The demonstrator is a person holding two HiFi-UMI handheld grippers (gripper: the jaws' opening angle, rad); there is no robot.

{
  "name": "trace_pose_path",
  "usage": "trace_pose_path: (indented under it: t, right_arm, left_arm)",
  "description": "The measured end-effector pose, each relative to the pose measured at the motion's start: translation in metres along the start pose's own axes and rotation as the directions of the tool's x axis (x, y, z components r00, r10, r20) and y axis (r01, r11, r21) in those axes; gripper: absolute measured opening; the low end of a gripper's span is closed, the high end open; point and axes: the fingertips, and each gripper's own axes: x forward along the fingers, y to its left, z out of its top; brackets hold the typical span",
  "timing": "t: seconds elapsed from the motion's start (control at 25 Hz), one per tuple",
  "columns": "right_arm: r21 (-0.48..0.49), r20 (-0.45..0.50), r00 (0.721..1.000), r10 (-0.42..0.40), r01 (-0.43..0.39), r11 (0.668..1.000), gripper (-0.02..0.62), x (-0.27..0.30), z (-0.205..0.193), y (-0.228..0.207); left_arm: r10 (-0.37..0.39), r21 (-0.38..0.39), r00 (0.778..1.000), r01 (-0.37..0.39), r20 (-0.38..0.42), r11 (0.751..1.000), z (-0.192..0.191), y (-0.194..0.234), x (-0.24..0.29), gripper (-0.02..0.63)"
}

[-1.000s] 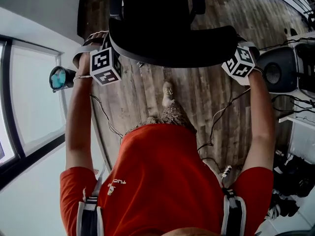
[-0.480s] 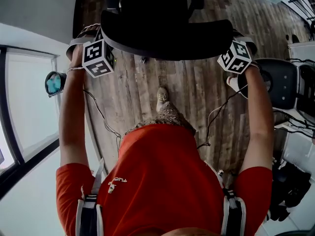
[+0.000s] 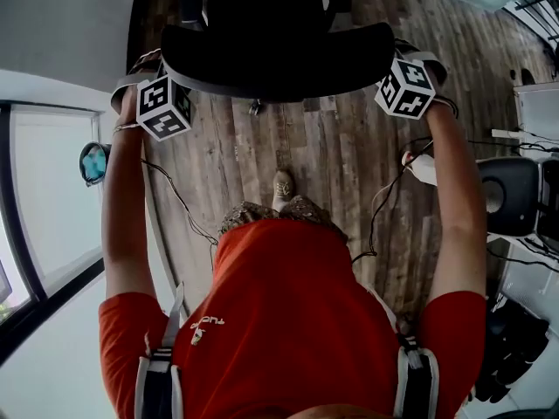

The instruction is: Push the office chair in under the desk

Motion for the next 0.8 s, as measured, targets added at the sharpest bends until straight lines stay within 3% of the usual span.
trace_pose_path:
  t: [0.8]
  right_arm:
    - [-0.037,0.015,1.0,0.009,-0.009,0.999,0.136,0.056,-0.049,-0.128]
  left_arm:
    - [0.034,-0.047,0.999,-0.035,-0.026,0.998,0.011,0.103,0.074,0.164]
